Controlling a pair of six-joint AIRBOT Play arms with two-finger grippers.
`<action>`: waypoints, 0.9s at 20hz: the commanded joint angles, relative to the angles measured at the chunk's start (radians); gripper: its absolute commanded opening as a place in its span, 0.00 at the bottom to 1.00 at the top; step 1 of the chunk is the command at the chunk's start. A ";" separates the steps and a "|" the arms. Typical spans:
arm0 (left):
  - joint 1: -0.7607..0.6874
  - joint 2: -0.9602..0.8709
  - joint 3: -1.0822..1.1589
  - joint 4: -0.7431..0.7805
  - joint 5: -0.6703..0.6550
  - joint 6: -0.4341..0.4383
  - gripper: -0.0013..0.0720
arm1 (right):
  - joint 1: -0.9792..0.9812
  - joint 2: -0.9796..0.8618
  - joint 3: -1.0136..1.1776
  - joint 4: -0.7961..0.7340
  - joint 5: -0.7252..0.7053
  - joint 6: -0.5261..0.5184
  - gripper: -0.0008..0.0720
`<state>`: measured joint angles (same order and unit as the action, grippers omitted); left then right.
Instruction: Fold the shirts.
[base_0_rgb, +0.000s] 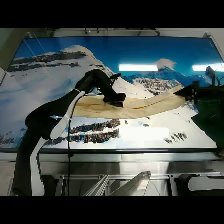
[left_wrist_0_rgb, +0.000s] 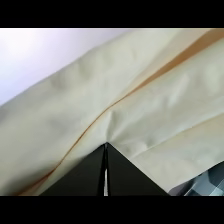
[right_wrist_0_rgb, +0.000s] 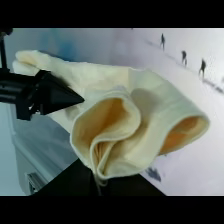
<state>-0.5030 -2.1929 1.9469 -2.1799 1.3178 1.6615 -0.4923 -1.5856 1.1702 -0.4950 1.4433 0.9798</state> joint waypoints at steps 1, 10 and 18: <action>-0.061 -0.019 0.107 0.045 0.055 -0.027 0.04 | -0.065 0.047 0.032 0.035 0.101 0.004 0.04; 0.240 0.542 -0.032 -0.153 0.285 0.130 0.04 | 0.363 0.236 0.038 0.219 -0.073 0.072 0.04; 0.600 0.885 -0.383 -0.154 0.307 0.233 0.04 | 1.071 -0.116 0.222 0.234 -0.692 0.072 0.04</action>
<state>-0.0086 -1.4151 1.7027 -2.3302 1.6249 1.8355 0.3801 -1.5440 1.2823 -0.2695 0.9325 1.0477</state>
